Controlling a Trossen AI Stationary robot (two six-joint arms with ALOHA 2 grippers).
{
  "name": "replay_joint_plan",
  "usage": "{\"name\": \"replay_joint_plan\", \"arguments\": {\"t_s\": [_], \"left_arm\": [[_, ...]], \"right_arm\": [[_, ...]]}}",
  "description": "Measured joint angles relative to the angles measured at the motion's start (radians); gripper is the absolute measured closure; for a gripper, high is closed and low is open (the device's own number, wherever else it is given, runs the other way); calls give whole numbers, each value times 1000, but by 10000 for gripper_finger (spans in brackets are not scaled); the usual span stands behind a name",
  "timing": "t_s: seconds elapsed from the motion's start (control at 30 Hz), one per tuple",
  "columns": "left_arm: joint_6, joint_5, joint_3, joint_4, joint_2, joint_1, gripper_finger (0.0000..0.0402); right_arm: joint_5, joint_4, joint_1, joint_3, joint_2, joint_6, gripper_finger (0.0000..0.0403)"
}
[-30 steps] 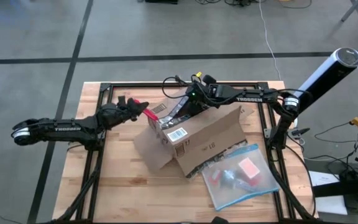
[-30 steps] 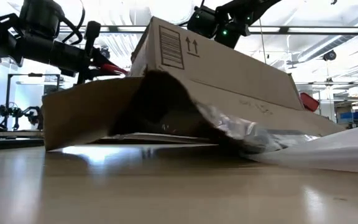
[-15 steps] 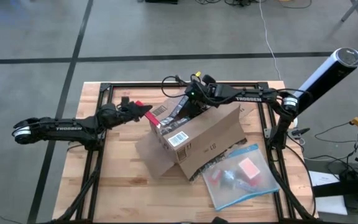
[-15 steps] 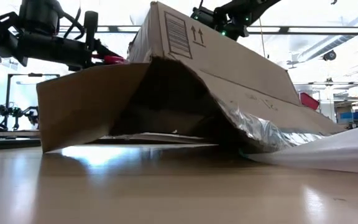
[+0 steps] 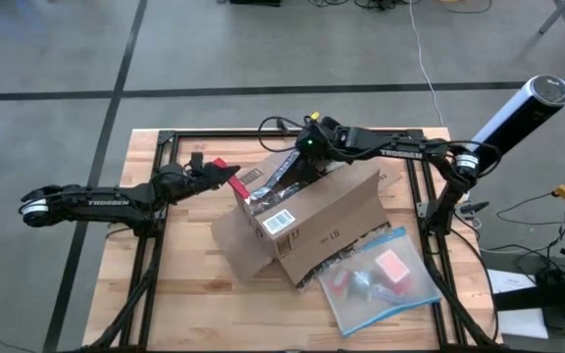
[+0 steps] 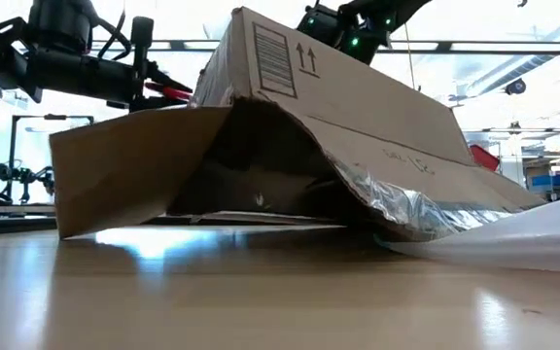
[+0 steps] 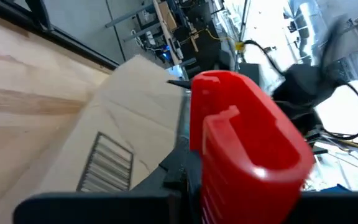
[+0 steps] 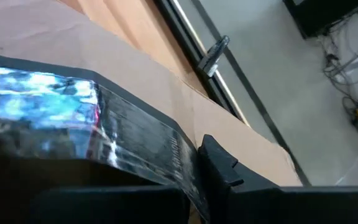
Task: Unpack boxes
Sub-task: Break down the box using the red cutter
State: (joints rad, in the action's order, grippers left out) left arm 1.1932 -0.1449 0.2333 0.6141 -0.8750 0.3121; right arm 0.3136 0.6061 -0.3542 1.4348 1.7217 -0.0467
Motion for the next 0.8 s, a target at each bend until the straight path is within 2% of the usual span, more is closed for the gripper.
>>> {"name": "replay_joint_plan", "arguments": {"t_s": [0.17,0.33,0.5,0.57,0.8], "left_arm": [[-8,-5,0,-23,-7,0,373],[-14,-5,0,-61,-7,0,373],[-21,-7,0,-58,-8,1,373],[-24,-11,0,-56,-8,2,373],[-26,-9,-1,-78,-8,2,373]], "right_arm": [[-151,31,-5,0,-84,48,322],[-460,50,-11,0,-137,58,253],[-631,97,-8,0,-136,41,221],[-670,102,-8,0,-135,32,219],[-670,121,-10,0,-156,38,217]]}}
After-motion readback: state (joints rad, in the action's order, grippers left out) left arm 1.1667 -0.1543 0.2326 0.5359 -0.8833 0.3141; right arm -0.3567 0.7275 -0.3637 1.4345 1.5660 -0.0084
